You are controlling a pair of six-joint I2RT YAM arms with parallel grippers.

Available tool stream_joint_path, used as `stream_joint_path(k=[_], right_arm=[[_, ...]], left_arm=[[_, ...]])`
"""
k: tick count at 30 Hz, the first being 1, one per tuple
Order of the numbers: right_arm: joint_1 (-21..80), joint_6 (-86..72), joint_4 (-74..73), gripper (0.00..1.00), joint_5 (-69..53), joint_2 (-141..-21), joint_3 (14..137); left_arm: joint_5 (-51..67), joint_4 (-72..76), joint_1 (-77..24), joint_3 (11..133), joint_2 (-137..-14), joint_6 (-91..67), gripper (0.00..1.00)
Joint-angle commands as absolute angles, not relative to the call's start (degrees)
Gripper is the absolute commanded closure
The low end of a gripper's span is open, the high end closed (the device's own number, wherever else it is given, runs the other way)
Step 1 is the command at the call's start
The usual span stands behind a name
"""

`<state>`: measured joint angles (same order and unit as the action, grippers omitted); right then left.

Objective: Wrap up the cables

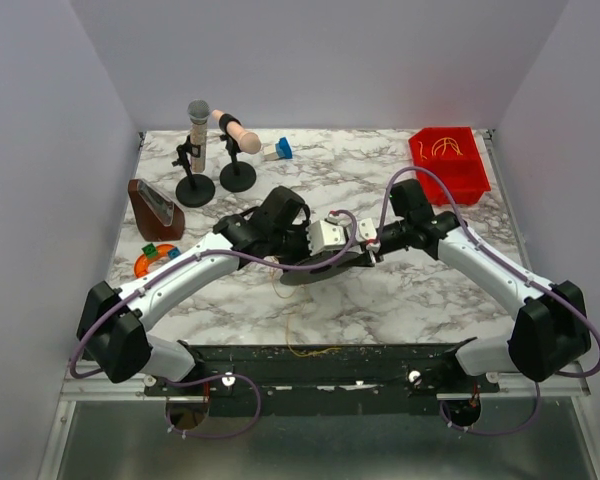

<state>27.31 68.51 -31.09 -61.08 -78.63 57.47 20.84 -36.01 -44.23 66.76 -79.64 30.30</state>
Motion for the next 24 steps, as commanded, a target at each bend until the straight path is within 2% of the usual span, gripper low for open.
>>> stream_joint_path(k=[1,5,6,7,10,11,13,14,20,24], right_arm=[[27.3,64.3,-23.7,0.52,-63.8,-77.8,55.4],[27.3,61.5,-16.3,0.47,-62.8,-73.8,50.9],[27.2,61.0,-15.4,0.47,-62.2,-73.2,50.5],[27.3,60.5,-15.3,0.42,-61.4,-72.7,50.5],[27.2,59.4,-15.3,0.41,-60.9,-70.8,50.4],[27.1,59.2,-15.3,0.24,-61.3,-70.1,50.4],[26.6,58.8,-15.3,0.22,-62.1,-68.9,50.3],[26.6,58.7,-15.2,0.0,-62.5,-68.5,50.3],[26.5,58.3,-15.3,0.0,-64.8,-68.5,51.7],[25.8,58.4,-15.3,0.02,-69.0,-70.1,52.8]], left_arm=[[21.2,-36.6,-44.1,64.7,-80.1,27.2,1.0],[20.7,-36.2,-43.2,64.1,-80.5,27.6,1.0],[20.6,-36.0,-42.9,64.0,-80.9,27.7,1.0],[20.4,-36.0,-42.6,63.9,-81.2,27.8,1.0],[20.8,-35.9,-42.3,64.0,-81.6,27.5,1.0],[21.3,-35.8,-42.3,64.0,-81.6,27.2,1.0],[21.4,-35.7,-42.3,64.1,-81.7,26.5,1.0],[21.4,-35.8,-42.2,64.2,-81.8,26.1,1.0],[21.4,-41.3,-42.1,69.3,-83.1,25.1,1.0],[20.9,-40.4,-42.1,67.9,-82.5,25.0,1.0]])
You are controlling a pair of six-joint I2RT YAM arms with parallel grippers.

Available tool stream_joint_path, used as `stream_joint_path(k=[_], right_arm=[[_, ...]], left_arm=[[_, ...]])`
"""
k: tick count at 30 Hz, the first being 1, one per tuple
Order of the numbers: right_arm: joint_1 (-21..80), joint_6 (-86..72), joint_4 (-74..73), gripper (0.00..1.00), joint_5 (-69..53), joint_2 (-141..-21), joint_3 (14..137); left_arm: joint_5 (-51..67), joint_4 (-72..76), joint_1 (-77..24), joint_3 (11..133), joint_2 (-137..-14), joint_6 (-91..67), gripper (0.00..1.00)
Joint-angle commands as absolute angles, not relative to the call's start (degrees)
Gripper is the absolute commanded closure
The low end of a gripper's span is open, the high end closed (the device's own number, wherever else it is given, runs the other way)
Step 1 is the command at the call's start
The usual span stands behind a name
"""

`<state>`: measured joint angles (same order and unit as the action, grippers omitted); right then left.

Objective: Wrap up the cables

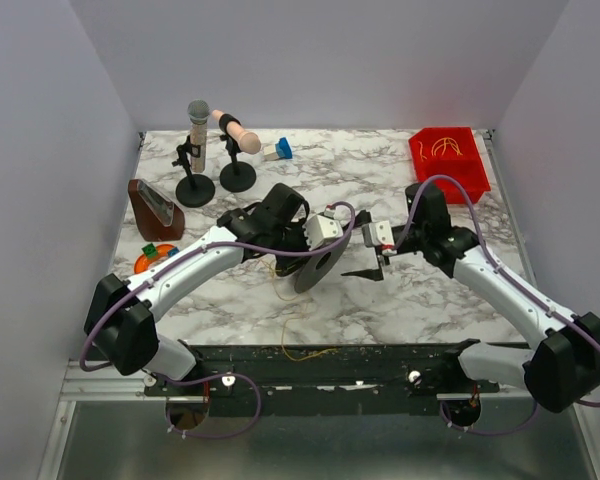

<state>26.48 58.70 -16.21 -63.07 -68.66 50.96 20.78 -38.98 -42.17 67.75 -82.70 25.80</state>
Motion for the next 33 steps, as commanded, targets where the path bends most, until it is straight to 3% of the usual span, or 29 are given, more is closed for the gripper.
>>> stream_joint_path(k=[1,7,12,16,20,25,27,31,33], right_arm=[[25.7,58.5,-15.3,0.03,-69.6,-71.2,53.3],[23.3,48.0,-13.9,0.1,-72.6,-75.5,59.1],[23.4,20.6,15.3,0.11,-61.3,-69.0,48.1],[23.2,30.0,4.2,0.06,-65.4,-70.6,52.6],[19.9,46.8,-13.8,0.06,-80.6,-76.3,61.4],[19.4,53.1,-17.4,0.09,-81.2,-80.9,66.0],[19.4,53.0,-18.7,0.15,-82.8,-84.2,68.4],[19.6,50.1,-21.4,0.48,-85.5,-90.7,73.8],[19.7,49.8,-22.1,0.51,-85.3,-92.4,74.8]], left_arm=[[20.7,-40.2,-42.1,67.5,-82.7,24.8,1.0],[18.0,-38.9,-42.2,68.5,-81.9,20.7,1.0],[15.2,-38.3,-42.1,71.3,-83.0,12.8,1.0],[18.4,-44.6,-42.1,74.2,-85.3,11.3,1.0],[18.1,-43.2,-42.1,72.3,-83.2,10.6,1.0],[17.7,-42.9,-42.0,71.6,-83.4,9.6,1.0],[17.3,-41.9,-42.0,71.1,-83.7,8.4,1.0],[15.4,-38.7,-42.0,70.5,-83.8,6.7,1.0],[14.0,-37.6,-42.0,70.7,-84.7,6.5,1.0]])
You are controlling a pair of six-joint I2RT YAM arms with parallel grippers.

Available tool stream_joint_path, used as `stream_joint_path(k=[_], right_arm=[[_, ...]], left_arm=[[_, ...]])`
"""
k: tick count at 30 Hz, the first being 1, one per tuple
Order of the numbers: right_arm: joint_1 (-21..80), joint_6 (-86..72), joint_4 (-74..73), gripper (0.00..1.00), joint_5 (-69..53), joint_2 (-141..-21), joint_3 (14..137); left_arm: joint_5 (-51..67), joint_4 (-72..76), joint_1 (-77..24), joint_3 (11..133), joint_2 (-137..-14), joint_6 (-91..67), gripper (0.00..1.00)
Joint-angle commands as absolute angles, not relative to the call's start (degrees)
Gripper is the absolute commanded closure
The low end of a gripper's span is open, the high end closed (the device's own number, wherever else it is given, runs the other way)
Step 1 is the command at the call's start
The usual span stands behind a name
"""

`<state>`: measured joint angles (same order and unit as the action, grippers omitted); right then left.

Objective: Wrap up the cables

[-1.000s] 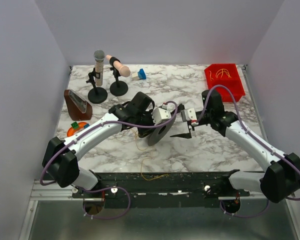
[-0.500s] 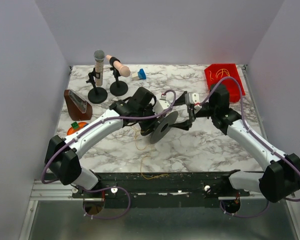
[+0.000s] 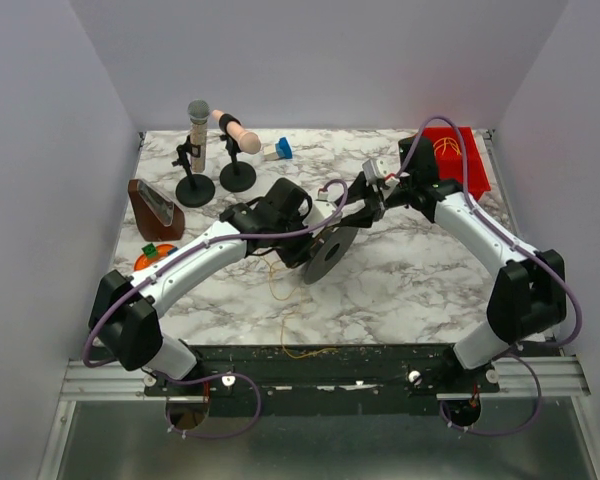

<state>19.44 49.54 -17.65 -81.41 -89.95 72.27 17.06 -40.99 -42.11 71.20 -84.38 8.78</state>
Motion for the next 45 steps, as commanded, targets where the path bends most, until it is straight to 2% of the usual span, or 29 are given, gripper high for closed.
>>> stream_joint_path(k=[1,6,10,17,24,28,37,39,42,45], right_arm=[[19.7,50.0,-22.4,0.51,-85.4,-92.7,74.6],[19.7,50.6,-24.3,0.51,-85.9,-93.6,74.4],[19.7,51.2,-25.4,0.59,-85.9,-95.1,75.1],[19.7,50.3,-26.4,0.58,-83.3,-96.6,76.1],[19.7,51.1,-32.3,0.82,-81.2,-98.8,78.7],[19.7,55.3,-36.8,0.99,-79.6,-99.1,79.7],[19.4,52.6,-36.7,0.99,-71.1,-96.9,79.1],[19.4,52.5,-36.7,0.99,-70.4,-97.1,79.0],[19.4,51.4,-36.6,0.99,-70.4,-97.9,79.7],[19.3,51.2,-36.4,0.99,-70.8,-98.1,79.9]], left_arm=[[13.6,-37.2,-41.9,70.7,-85.2,6.3,1.0],[12.7,-35.9,-41.7,71.1,-86.8,5.8,1.0],[12.5,-35.9,-41.7,71.1,-87.4,6.3,1.0],[11.3,-36.0,-41.7,71.7,-87.1,6.3,1.0],[11.0,-37.5,-41.7,71.5,-87.1,6.6,1.0],[11.9,-37.6,-41.7,71.3,-86.7,7.5,1.0],[17.0,-36.6,-41.7,70.2,-84.8,9.7,1.0],[18.3,-37.1,-41.7,70.7,-84.9,10.2,0.95],[20.5,-37.6,-41.7,71.1,-84.8,11.0,0.8],[20.8,-38.4,-41.7,71.5,-84.1,12.0,0.75]])
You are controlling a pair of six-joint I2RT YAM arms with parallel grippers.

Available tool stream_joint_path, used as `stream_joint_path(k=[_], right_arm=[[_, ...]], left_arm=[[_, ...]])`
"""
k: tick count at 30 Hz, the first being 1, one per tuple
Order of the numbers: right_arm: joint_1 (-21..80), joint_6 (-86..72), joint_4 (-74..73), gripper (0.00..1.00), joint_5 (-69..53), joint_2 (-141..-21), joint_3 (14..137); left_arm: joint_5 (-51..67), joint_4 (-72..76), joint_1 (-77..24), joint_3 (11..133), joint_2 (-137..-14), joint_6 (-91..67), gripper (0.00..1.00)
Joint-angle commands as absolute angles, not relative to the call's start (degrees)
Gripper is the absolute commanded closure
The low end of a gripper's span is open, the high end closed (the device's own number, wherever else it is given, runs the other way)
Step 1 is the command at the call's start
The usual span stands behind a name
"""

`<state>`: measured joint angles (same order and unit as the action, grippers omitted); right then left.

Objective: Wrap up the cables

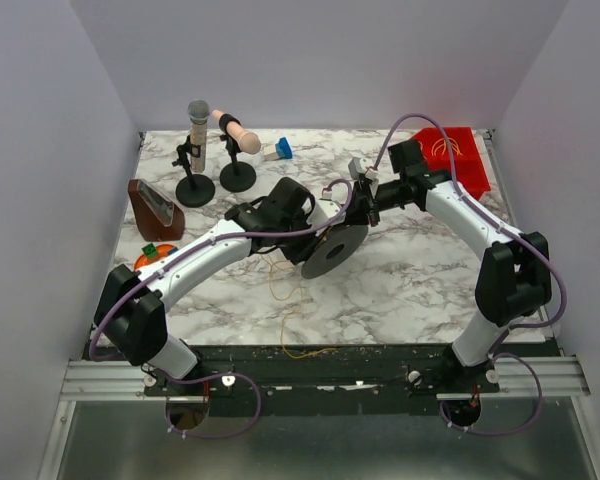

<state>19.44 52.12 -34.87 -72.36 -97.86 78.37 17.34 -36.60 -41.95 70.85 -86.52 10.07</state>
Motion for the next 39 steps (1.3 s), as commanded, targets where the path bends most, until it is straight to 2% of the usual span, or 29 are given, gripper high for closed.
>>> stream_joint_path(k=[1,5,13,16,17,19,20,21,22,23,29,32,39], right_arm=[[19.4,51.3,-36.0,0.99,-71.1,-98.0,79.6],[19.4,49.0,-31.6,0.99,-71.7,-96.9,77.6],[19.5,34.8,-11.0,0.99,-70.4,-92.2,69.5],[19.7,32.4,-8.0,0.99,-70.8,-92.1,68.9],[19.9,32.0,-7.7,0.99,-70.7,-92.2,68.9],[20.5,31.5,-6.6,0.99,-70.6,-92.4,68.8],[20.7,30.8,-6.0,0.99,-70.7,-92.5,68.9],[21.1,30.3,-5.4,0.99,-70.8,-92.7,68.9],[21.3,29.9,-5.0,0.99,-71.0,-92.8,69.1],[21.6,29.5,-4.7,0.99,-71.2,-93.0,69.3],[23.8,27.0,-1.4,0.99,-71.5,-93.9,68.6],[24.3,25.0,-0.6,0.99,-72.0,-94.6,68.6],[24.5,15.0,13.6,0.99,-71.3,-93.4,62.2]], left_arm=[[20.7,-38.6,-41.7,71.7,-83.8,12.3,0.74],[19.6,-40.8,-41.7,73.4,-82.9,14.7,0.68],[16.9,-45.0,-41.7,79.5,-82.0,17.4,0.53],[16.0,-44.9,-41.7,81.2,-82.2,17.8,0.52],[16.0,-44.9,-41.7,81.6,-82.1,17.8,0.49],[16.5,-44.9,-41.7,82.7,-82.0,18.1,0.34],[16.7,-45.1,-41.6,83.5,-81.9,18.1,0.33],[16.7,-45.2,-41.3,84.4,-81.9,18.0,0.17],[16.6,-45.4,-40.9,85.4,-82.0,17.8,0.12],[16.3,-45.4,-40.1,86.1,-81.8,17.6,0.01],[13.5,-41.1,-32.6,83.0,-80.2,16.4,0.01],[17.2,-39.7,-31.4,79.0,-79.6,17.0,0.01],[29.4,-35.7,-31.8,72.0,-78.9,15.0,0.01]])
